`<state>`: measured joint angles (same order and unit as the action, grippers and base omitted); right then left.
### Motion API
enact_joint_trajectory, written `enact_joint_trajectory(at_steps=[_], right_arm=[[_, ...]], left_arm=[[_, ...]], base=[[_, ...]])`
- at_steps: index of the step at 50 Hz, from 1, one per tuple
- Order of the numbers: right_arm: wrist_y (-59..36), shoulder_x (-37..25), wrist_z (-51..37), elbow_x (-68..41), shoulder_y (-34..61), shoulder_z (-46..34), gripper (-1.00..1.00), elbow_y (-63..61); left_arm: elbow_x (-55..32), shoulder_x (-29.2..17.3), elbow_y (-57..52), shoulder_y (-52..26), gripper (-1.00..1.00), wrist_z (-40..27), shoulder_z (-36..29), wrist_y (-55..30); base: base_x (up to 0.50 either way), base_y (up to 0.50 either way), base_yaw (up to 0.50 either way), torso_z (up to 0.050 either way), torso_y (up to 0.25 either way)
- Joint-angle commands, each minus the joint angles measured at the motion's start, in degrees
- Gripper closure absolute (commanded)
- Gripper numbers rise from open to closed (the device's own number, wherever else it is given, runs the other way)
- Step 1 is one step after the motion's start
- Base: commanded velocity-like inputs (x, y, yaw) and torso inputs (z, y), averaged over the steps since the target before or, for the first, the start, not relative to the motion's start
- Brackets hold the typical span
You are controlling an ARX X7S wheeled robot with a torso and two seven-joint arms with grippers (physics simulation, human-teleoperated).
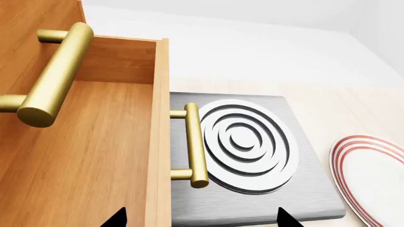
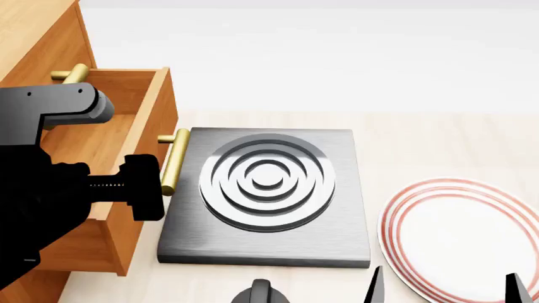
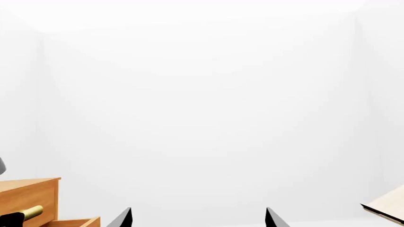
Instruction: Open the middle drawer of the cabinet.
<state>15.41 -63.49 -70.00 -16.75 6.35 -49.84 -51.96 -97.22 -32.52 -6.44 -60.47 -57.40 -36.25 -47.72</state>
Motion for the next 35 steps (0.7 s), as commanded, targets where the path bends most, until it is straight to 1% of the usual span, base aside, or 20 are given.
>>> enact_joint_trajectory(at_steps=[1,22,35], right_arm=[[-0.18,0.08,0.22,-0.02,-0.06,0.07,-1.0,-0.07],[-0.63,0.5,0.67,-0.31,0.04,0.23,-1.0,0.02],[-0.86,0.53,0.68,-0.29,-0.07,0.39,-1.0,-0.2]], left_arm=[[2.49,-0.37,1.39,1.3,-1.0,1.53,-0.64,0.85],[5.15,0.44,4.38,1.86,-1.0,5.21,-3.15,0.07],[4.73,0.24,4.95,1.91,-1.0,5.35,-3.73,-0.67]], base=[[0.0,0.0,0.0,0.0,0.0],[0.0,0.0,0.0,0.0,0.0],[0.0,0.0,0.0,0.0,0.0]])
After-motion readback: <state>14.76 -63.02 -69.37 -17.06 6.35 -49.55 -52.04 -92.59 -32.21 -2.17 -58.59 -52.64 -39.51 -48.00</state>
